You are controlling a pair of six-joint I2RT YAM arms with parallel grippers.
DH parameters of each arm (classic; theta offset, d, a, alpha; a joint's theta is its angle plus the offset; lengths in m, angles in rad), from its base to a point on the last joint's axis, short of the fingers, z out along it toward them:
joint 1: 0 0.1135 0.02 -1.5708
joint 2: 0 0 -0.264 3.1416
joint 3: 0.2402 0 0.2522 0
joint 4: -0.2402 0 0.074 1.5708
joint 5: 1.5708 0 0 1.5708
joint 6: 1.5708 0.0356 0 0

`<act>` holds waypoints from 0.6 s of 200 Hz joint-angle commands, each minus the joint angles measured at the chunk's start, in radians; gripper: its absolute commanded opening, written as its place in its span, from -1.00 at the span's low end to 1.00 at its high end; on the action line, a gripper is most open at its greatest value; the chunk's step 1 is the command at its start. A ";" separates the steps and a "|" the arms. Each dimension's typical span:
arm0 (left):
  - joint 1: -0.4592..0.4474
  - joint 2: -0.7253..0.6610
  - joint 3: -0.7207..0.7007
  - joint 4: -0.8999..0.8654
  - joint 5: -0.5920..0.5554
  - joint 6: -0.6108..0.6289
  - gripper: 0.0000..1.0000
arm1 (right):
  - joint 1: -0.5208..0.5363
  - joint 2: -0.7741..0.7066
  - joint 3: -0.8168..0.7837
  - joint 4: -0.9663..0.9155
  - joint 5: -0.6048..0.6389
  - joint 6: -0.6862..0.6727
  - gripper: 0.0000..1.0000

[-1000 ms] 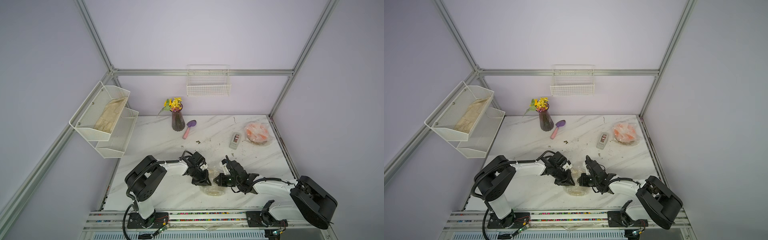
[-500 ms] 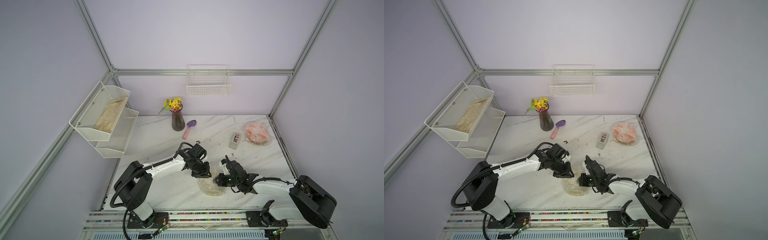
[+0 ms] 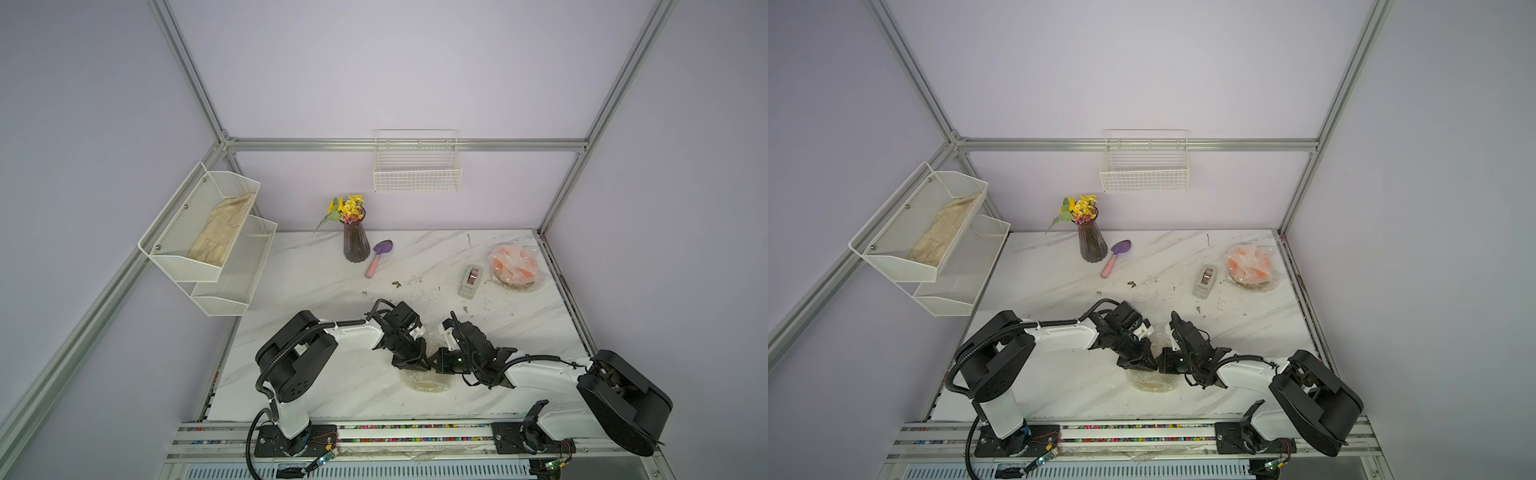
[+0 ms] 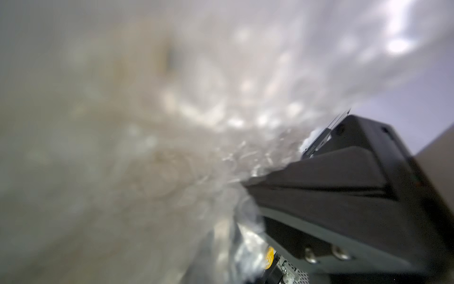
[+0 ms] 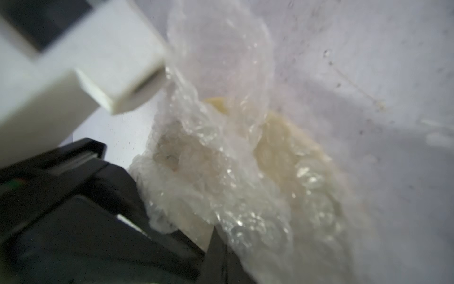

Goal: Wrap dinner plates in bubble wrap
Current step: Stick the tape on the bubble wrap.

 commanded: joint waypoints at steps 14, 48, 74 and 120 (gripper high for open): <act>-0.015 0.052 -0.107 -0.006 0.050 0.066 -0.77 | -0.001 -0.001 0.016 -0.102 0.090 0.001 -1.00; -0.014 0.135 -0.106 -0.096 -0.015 0.120 -0.79 | -0.004 -0.066 0.112 -0.309 0.204 0.046 -0.97; -0.014 0.165 -0.095 -0.120 -0.031 0.131 -0.80 | -0.039 -0.139 0.254 -0.634 0.367 0.062 -0.69; -0.014 0.167 -0.090 -0.131 -0.049 0.128 -0.80 | -0.051 -0.130 0.333 -0.624 0.120 0.052 -0.83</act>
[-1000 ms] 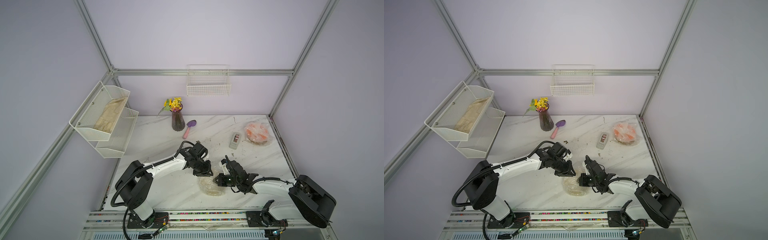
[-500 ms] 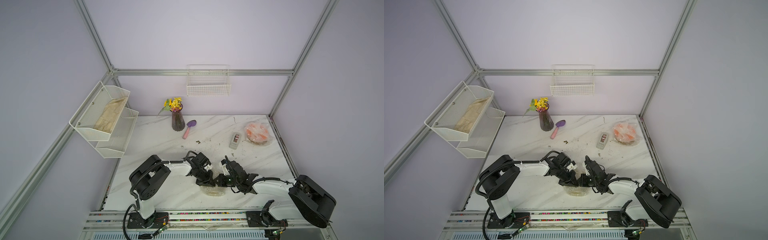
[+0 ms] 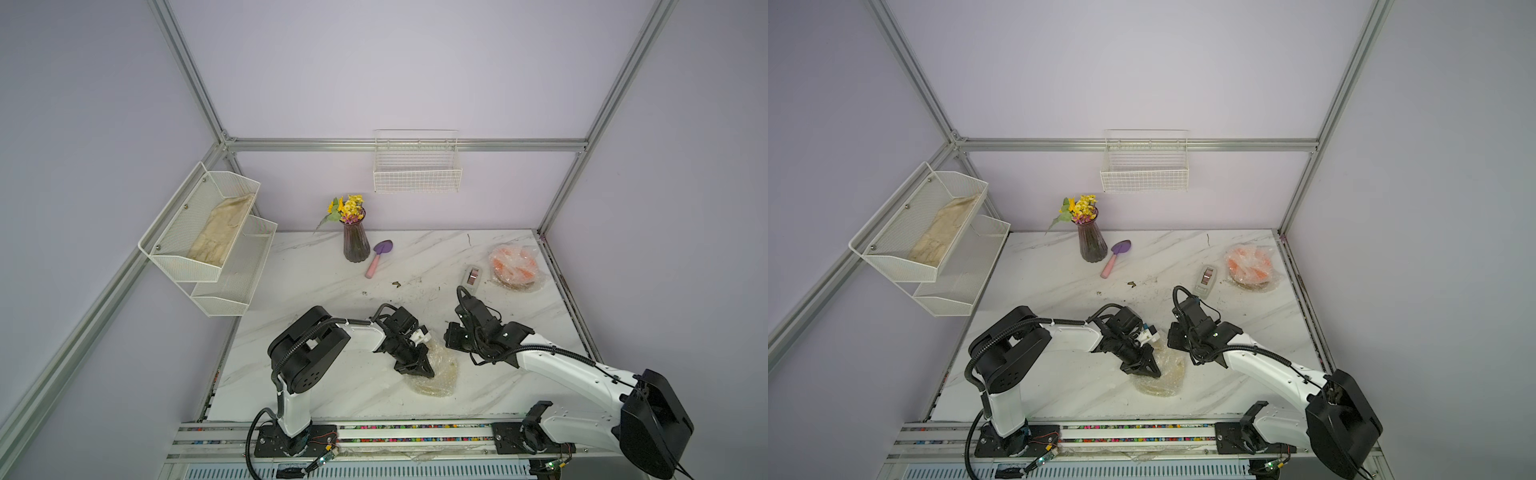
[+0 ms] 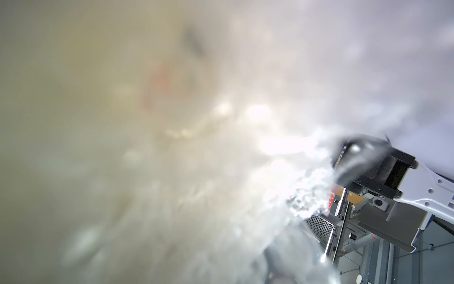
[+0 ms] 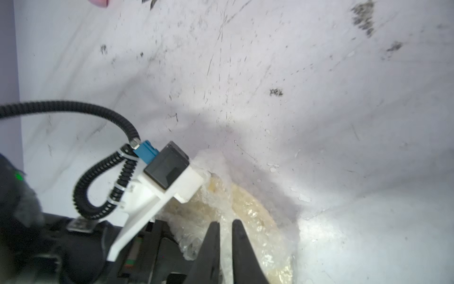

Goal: Wrap dinner plates in bubble wrap
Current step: Stick the tape on the bubble wrap.

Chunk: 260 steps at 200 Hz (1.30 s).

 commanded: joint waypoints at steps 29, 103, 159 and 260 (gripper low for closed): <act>-0.023 0.078 -0.063 -0.214 -0.190 0.021 -0.80 | 0.001 0.083 -0.119 0.287 -0.486 0.184 -1.00; -0.026 -0.020 -0.033 -0.271 -0.223 0.011 -0.79 | -0.055 0.271 -0.198 0.017 -0.104 0.035 -1.00; -0.046 -0.316 0.096 -0.386 -0.133 -0.003 -0.74 | -0.056 0.305 -0.202 0.045 -0.128 0.013 -1.00; -0.039 -0.052 0.350 -0.523 -0.360 0.071 -0.74 | -0.056 0.305 -0.191 0.084 -0.174 0.016 -1.00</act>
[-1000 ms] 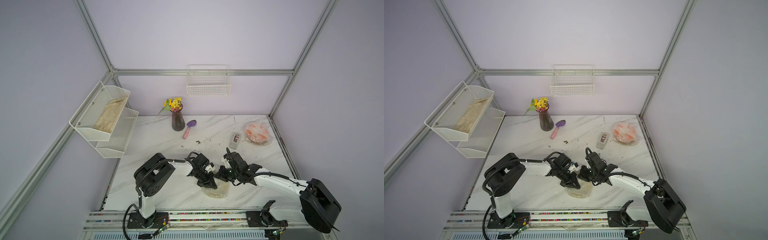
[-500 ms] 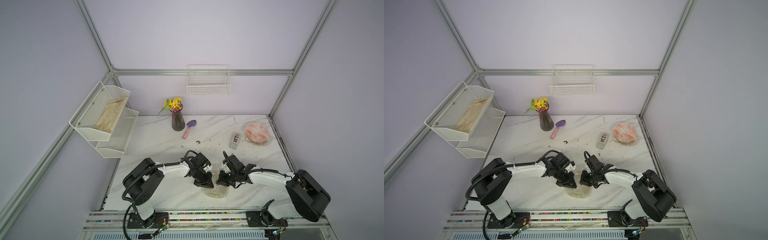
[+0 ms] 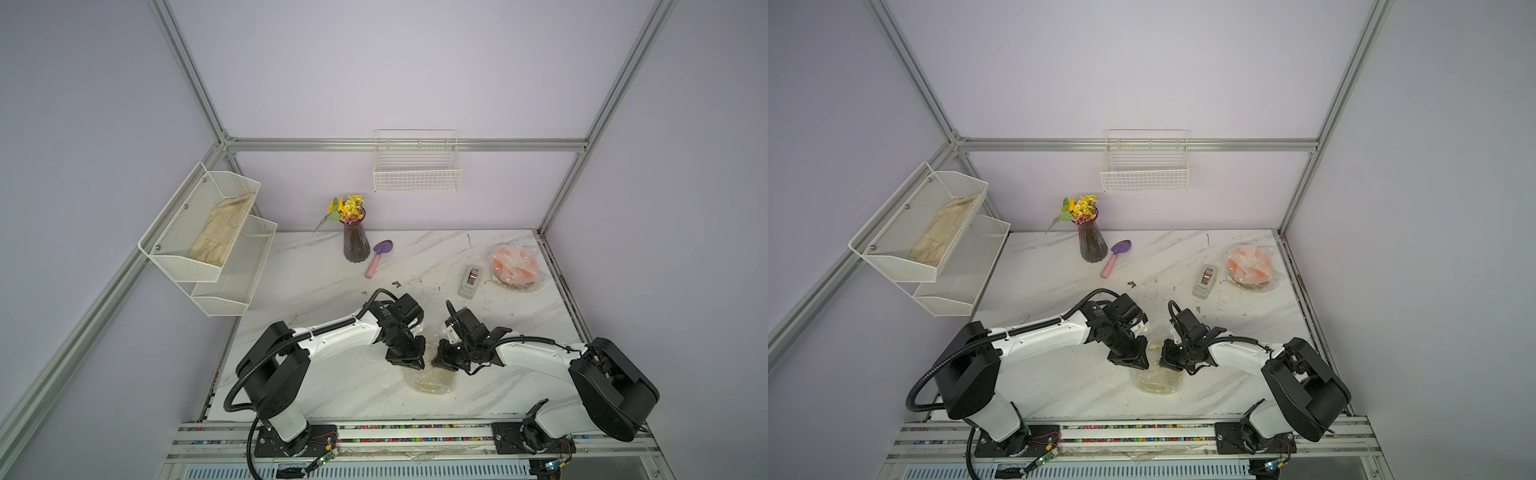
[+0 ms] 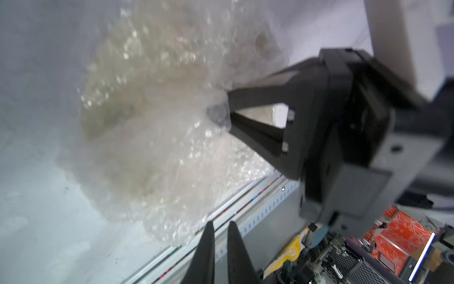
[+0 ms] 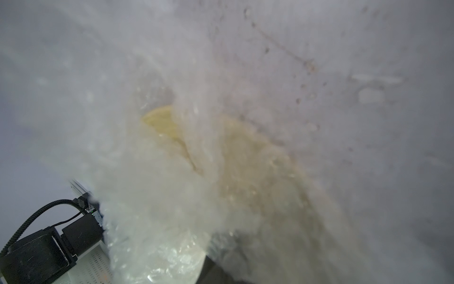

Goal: Wrap dinner plates in bubble wrap
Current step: Stick the tape on the bubble wrap.

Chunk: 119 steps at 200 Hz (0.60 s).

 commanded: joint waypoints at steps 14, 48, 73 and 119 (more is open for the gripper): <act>-0.002 0.184 0.072 -0.005 -0.003 0.059 -0.75 | -0.023 0.022 -0.033 -0.146 0.191 -0.005 -0.96; 0.001 0.255 -0.013 -0.005 -0.033 0.075 -0.78 | -0.044 -0.102 0.053 -0.257 0.161 0.007 -0.47; 0.001 0.262 -0.021 -0.002 -0.027 0.082 -0.79 | -0.066 -0.177 0.084 -0.263 0.090 0.015 -0.55; 0.000 0.258 -0.012 0.002 -0.021 0.085 -0.78 | -0.149 -0.057 0.031 -0.185 0.083 -0.011 -0.88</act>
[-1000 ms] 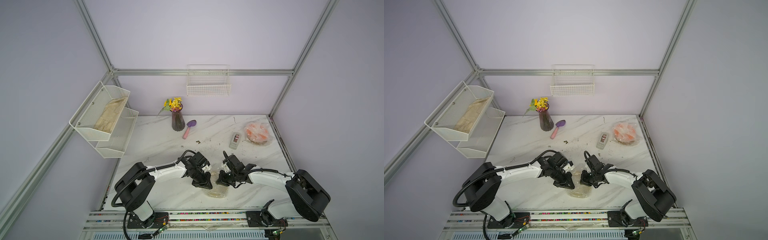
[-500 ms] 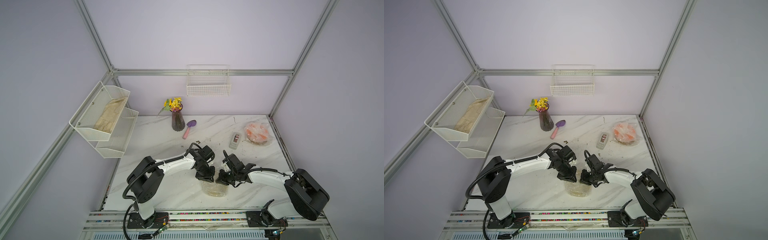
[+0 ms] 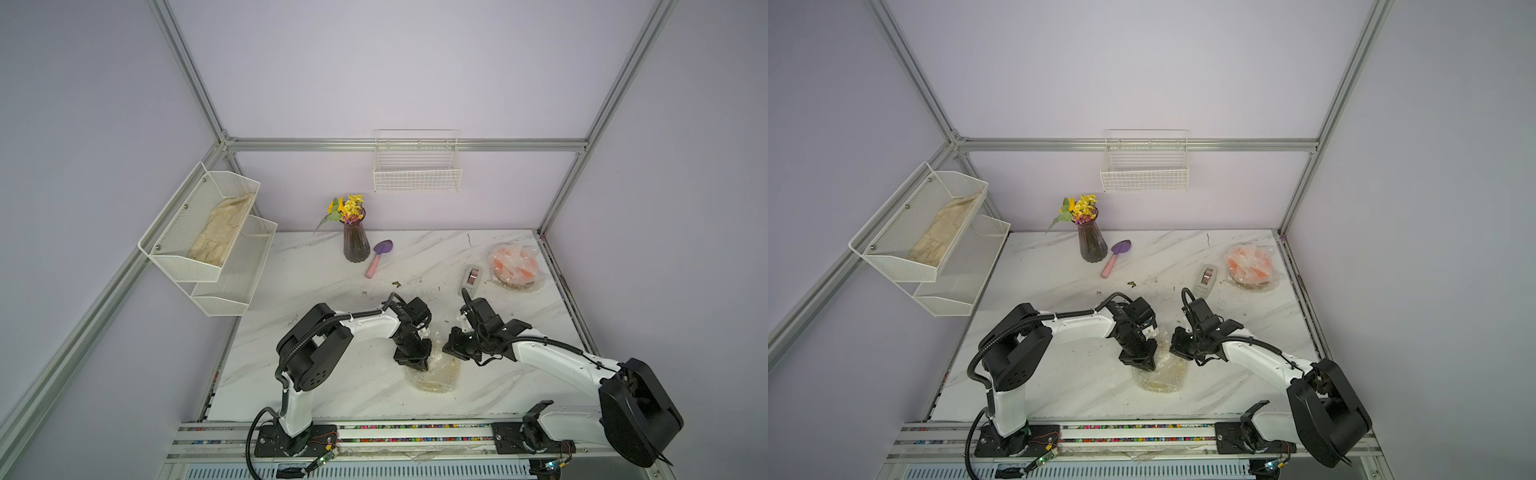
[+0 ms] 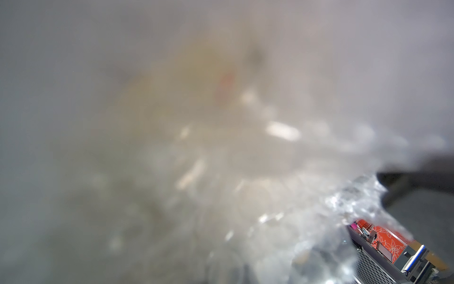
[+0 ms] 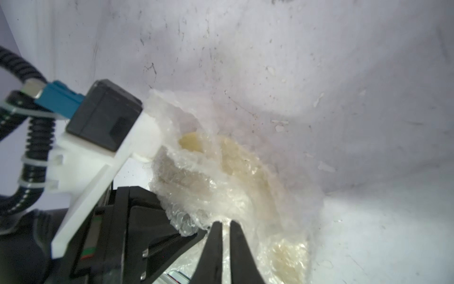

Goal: Wrap dinner plates in bubble wrap
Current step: Stick the tape on the bubble wrap, then reset both arms

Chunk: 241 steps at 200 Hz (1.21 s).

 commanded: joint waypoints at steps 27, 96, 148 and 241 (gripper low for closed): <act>-0.007 0.007 -0.033 -0.053 -0.076 0.019 -0.76 | -0.056 0.164 -0.039 -0.050 0.069 -0.084 -0.92; 0.029 -0.187 0.196 -0.210 -0.189 0.044 -0.43 | -0.150 -0.059 0.104 -0.183 0.018 -0.136 -0.30; 0.171 -0.320 0.164 -0.284 -0.394 0.116 0.06 | -0.261 -0.061 0.215 -0.284 0.289 -0.346 0.38; 0.509 -0.494 -0.408 0.288 -1.308 0.365 0.99 | -0.368 0.135 -0.173 0.725 0.747 -0.778 0.85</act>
